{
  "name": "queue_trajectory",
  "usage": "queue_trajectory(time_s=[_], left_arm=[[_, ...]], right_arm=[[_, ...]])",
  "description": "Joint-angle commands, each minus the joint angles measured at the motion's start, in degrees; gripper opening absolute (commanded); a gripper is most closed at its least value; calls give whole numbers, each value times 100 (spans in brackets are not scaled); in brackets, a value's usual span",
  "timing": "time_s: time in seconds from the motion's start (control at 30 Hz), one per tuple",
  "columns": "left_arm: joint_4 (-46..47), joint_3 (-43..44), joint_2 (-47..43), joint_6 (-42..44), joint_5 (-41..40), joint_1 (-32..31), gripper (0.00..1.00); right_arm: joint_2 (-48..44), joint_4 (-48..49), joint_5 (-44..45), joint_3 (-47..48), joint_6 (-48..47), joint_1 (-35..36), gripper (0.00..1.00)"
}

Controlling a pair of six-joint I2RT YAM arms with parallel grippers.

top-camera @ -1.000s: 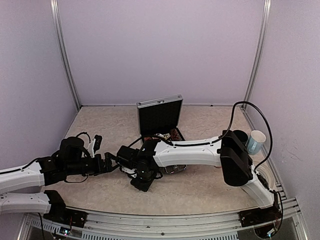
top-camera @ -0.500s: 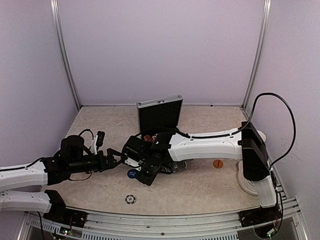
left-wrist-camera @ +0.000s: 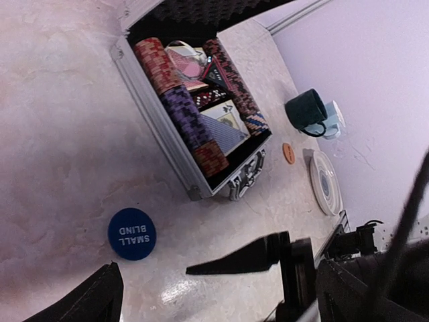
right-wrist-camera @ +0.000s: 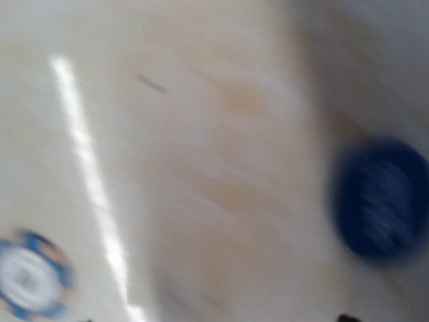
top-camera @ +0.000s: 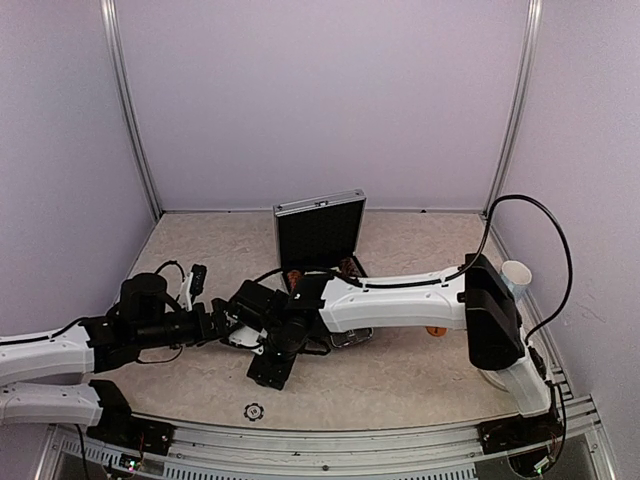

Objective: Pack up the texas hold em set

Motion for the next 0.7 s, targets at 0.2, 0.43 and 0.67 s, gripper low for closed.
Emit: queue_trajectory(time_s=[0.2,0.43,0.67], left_arm=[[-1307,-129,-917,-212,-1003,354,99],[-1409,-349,-1385,-389,-975,435,99],[-1426,-585,-1752,-607,-940,435,99]], right_arm=[[881,-30,-898,1199,-853,530,99],[1138,-301,-1057,1270,-1076,757,99],[1279,-567,-967,1141,-1157,937,99]])
